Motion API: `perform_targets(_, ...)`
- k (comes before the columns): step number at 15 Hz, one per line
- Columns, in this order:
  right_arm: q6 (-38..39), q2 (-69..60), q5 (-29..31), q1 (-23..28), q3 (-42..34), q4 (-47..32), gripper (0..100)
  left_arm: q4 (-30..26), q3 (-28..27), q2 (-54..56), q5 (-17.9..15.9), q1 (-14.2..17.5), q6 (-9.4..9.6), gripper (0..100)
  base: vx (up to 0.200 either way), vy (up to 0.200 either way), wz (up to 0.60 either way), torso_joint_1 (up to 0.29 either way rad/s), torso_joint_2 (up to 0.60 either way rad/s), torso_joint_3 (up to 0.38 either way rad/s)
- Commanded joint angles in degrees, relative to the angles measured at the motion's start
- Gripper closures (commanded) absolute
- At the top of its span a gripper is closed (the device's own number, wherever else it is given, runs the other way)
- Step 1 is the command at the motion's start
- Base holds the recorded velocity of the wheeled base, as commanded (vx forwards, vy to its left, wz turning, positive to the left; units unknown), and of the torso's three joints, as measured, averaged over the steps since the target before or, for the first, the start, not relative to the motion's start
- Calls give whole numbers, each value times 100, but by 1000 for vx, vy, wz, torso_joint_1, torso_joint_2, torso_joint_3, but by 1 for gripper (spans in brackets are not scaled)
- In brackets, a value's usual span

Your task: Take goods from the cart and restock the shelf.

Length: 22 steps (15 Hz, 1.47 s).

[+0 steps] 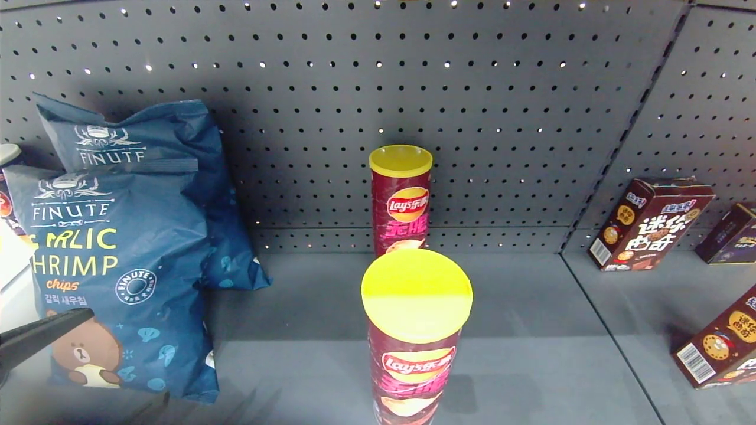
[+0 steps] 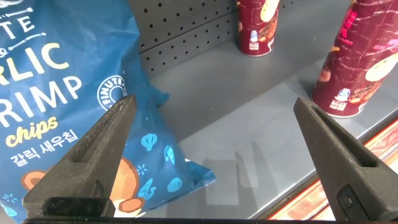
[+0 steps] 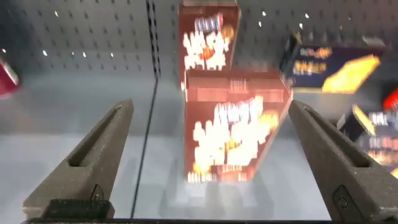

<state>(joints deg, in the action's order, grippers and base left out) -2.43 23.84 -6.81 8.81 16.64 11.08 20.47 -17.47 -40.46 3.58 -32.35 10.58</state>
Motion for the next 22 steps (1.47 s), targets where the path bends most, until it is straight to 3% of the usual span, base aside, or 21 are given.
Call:
perform_targets(1,5,-1339,40,41,-829,-440,0,1,68,109,11,1,-3,0,0,0,0,0,0,0)
perform_targets(2,-4,-1848,101,77,-1269,-721,0,1,121,161,11,1,-3,0,0,0,0,0,0,0)
perform_targets(3,5,-1848,418,94,-1664,-423,0,1,165,188,11,10,-3,0,0,0,0,0,0,0)
perform_targets(6,181,-1848,602,94,-1664,-748,0,-8,209,267,11,1,-12,0,0,0,0,0,0,0)
perform_targets(8,234,-1848,137,85,-1664,-739,0,-8,235,267,11,1,-21,0,0,0,0,0,0,0)
perform_targets(9,190,-1848,-558,94,-1664,-739,0,1,288,276,-7,1,-30,0,0,0,0,0,0,0)
perform_targets(10,199,-1848,-628,94,-1655,-757,0,1,306,276,-7,1,-30,0,0,0,0,0,0,0)
perform_targets(11,207,-1848,57,261,-1629,-844,0,1,306,276,-16,-8,-30,0,0,0,0,0,0,0)
perform_targets(12,287,-1848,1138,455,-1664,-994,0,1,306,276,-16,-8,-21,0,0,0,0,0,0,0)
perform_targets(13,410,-1848,1385,437,-1664,-1082,0,1,306,276,-16,-8,-21,0,0,0,0,0,0,0)
perform_targets(19,330,-1840,1156,411,-1664,-1108,0,1,367,372,11,115,-30,0,0,0,0,0,0,0)
perform_targets(20,330,-1822,1156,349,-1655,-1117,0,1,367,372,11,115,-30,0,0,0,0,0,0,0)
perform_targets(21,304,-1752,1138,-442,-1655,-1126,0,1,402,390,11,115,-30,0,0,0,0,0,0,0)
perform_targets(22,304,-1927,1138,-714,-1655,-1117,0,1,508,460,11,124,-30,0,0,0,0,0,0,0)
